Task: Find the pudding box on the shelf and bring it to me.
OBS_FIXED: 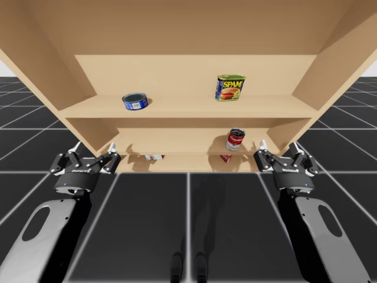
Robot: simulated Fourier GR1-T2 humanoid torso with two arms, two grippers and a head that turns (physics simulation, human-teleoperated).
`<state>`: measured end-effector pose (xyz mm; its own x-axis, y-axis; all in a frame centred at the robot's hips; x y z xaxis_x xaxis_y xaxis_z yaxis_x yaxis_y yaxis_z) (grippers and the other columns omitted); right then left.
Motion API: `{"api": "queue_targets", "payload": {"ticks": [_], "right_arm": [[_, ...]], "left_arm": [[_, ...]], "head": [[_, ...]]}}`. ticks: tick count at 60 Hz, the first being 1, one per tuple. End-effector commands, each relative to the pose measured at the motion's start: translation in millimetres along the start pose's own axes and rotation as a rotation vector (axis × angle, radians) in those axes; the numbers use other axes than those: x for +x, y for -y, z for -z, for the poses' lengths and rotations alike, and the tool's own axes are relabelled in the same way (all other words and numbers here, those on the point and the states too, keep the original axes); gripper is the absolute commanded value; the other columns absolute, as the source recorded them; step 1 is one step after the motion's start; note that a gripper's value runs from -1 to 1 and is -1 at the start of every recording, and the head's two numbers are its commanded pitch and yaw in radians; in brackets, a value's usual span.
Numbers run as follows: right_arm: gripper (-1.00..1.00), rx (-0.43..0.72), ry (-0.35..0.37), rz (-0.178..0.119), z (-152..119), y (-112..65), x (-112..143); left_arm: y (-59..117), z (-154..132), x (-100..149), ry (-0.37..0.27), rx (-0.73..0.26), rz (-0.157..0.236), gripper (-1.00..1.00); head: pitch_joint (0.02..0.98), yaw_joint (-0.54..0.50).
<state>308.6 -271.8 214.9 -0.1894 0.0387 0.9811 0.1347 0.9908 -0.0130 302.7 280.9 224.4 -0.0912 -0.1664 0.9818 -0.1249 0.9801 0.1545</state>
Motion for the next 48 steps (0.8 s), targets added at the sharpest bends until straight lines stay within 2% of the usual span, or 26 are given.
{"api": "queue_targets", "payload": {"ticks": [1, 15, 35, 48], "right_arm": [[-1.0, -0.019, 0.02, 0.016, -1.0, 0.0, -0.2], [-1.0, 0.027, -0.014, 0.01, 0.2, -1.8, 1.1], [-1.0, 0.018, -0.021, 0.011, -0.2, -2.2, 1.3], [-1.0, 0.023, -0.028, 0.001, -0.2, -3.9, 0.5]], "left_arm": [[-0.3, 0.2, -0.1, 0.0, 0.001, 0.0, -1.0], [0.0, 0.2, -0.1, 0.0, 0.001, 0.001, -1.0], [1.0, 0.6, -0.5, -0.001, -0.004, 0.009, -1.0], [1.7, 1.4, -0.9, -0.004, -0.008, 0.013, -1.0]], "head": [[0.07, -0.01], [0.159, -0.01], [0.429, 0.05], [0.626, 0.16]]}}
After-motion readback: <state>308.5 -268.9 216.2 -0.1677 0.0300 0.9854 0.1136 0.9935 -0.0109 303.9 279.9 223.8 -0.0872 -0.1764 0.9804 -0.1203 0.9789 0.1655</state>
